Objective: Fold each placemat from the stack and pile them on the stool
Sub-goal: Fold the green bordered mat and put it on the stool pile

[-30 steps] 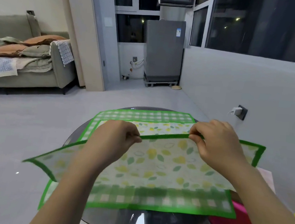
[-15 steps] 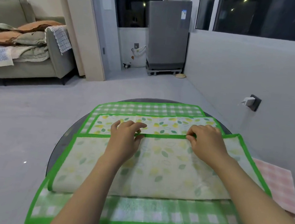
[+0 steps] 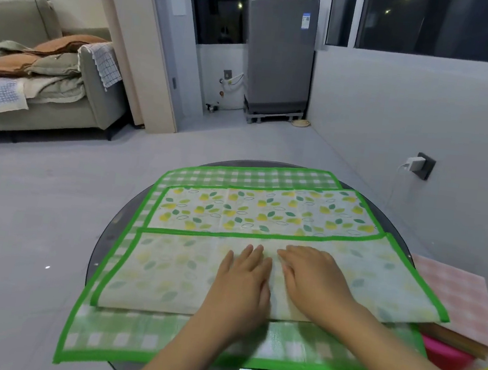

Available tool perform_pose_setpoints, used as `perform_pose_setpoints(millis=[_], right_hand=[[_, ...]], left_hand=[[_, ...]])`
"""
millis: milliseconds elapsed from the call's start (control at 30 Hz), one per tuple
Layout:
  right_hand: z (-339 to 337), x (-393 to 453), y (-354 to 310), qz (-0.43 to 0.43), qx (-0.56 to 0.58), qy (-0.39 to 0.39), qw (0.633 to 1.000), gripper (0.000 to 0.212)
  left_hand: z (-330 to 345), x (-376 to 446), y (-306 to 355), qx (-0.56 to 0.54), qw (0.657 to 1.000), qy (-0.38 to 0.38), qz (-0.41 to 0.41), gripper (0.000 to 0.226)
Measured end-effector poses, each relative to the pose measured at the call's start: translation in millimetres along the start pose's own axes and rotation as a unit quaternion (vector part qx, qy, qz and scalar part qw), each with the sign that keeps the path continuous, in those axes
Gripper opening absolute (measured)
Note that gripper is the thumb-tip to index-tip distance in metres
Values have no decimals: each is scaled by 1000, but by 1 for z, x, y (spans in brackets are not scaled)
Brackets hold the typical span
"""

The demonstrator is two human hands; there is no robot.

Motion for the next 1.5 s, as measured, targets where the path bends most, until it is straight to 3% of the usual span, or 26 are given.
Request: perform_pose_setpoints(millis=[67, 233, 367, 433, 567, 1033, 1233, 1500], right_hand=[[5, -9, -2, 5, -6, -21, 1000, 45], [18, -20, -7, -1, -14, -100, 995, 55], [28, -25, -5, -22, -32, -105, 994, 92], [29, -27, 1, -12, -31, -99, 994, 88], [20, -31, 24, 34, -41, -94, 994, 54], [-10, -52, 117, 144, -78, -72, 984, 56], [-13, -48, 107, 150, -70, -84, 983, 57], [3, -20, 27, 36, -5, -79, 996, 52]], left_hand=[[9, -3, -5, 6, 1000, -9, -1, 94], [19, -10, -8, 18, 999, -30, -29, 92], [21, -11, -10, 46, 997, -37, -45, 92], [21, -10, -11, 51, 997, -41, -49, 87], [21, -10, -12, 62, 995, -56, -54, 55], [20, -12, -11, 62, 996, -52, -48, 53], [19, -13, -10, 63, 996, -52, -47, 53], [20, -11, -8, 67, 995, -53, -51, 54]])
Point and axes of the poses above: each hand's wrist, its own x-axis towards the middle knuckle, its own z-axis out of the palm, y = z × x, the point moved 5 cm from there along x, towards the middle knuckle, and after that the axes turned 7 degrees about y, right-handed, at the moved point
